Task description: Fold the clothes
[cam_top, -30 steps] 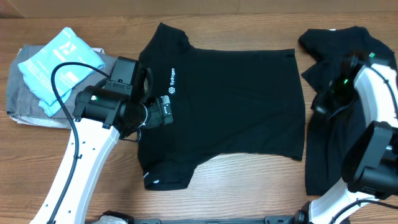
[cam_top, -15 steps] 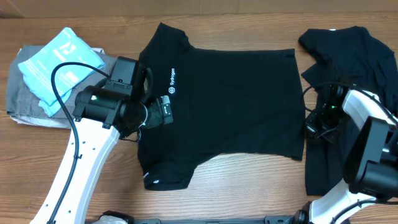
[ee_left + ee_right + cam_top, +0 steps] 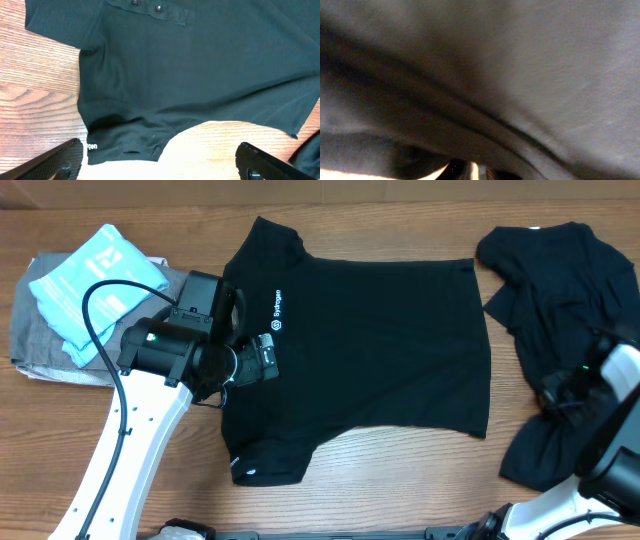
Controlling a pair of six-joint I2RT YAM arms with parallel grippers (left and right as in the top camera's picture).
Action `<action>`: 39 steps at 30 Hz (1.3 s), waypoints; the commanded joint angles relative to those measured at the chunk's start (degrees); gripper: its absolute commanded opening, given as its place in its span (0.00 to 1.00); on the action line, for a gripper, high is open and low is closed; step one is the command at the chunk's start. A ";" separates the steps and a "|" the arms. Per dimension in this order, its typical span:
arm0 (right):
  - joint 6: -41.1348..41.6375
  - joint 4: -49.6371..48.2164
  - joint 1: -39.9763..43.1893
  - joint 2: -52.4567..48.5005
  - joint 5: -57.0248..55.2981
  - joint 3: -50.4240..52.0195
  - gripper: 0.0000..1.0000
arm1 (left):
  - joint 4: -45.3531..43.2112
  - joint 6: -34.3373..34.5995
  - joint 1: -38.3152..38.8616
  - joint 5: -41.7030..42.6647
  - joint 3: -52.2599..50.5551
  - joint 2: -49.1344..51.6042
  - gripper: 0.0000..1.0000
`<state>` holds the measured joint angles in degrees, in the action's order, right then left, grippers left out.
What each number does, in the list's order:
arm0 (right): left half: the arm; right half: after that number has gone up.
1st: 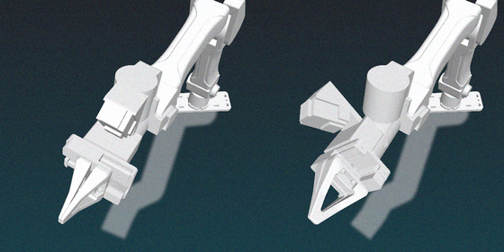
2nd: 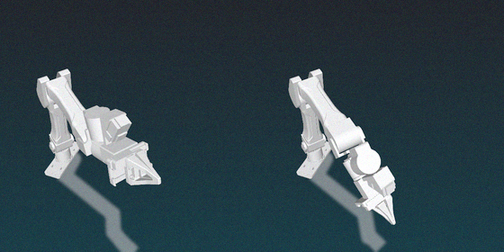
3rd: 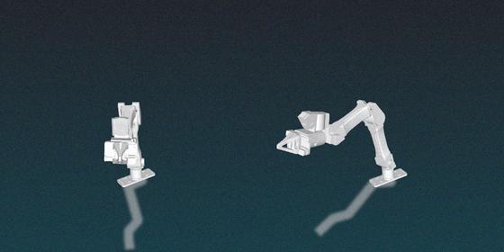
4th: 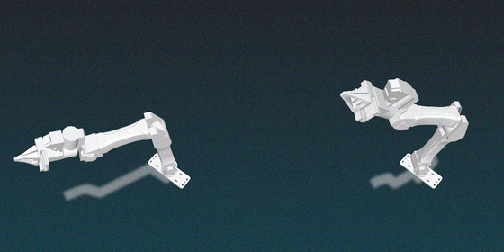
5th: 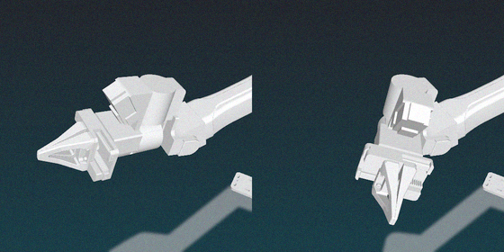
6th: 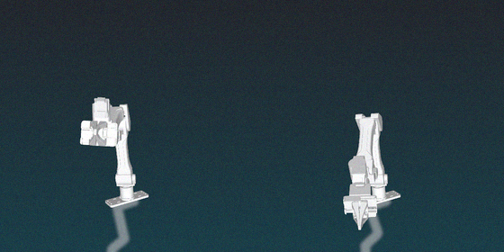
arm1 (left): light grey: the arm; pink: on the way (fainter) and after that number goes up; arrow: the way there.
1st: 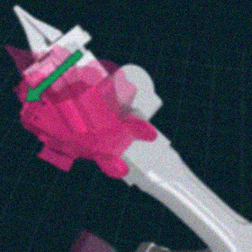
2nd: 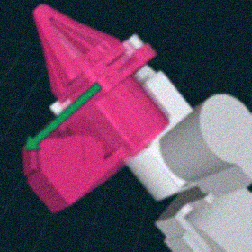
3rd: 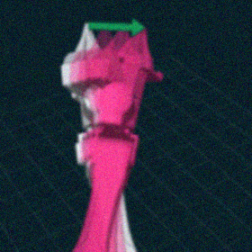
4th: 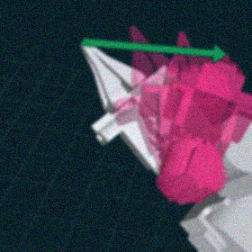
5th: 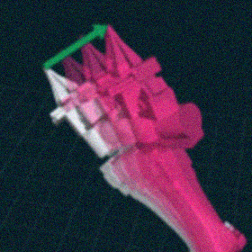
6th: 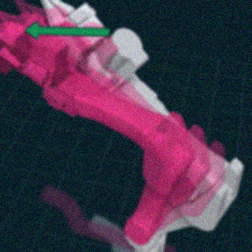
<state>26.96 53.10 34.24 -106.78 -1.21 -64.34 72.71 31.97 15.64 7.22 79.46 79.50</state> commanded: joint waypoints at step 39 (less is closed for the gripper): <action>-13.27 10.27 -14.43 -1.01 21.94 5.40 0.50 | 0.09 -0.26 -0.24 -0.22 0.94 -0.83 1.00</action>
<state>13.50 62.65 19.88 -107.18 20.93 -60.75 72.69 31.97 15.64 7.22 79.46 79.50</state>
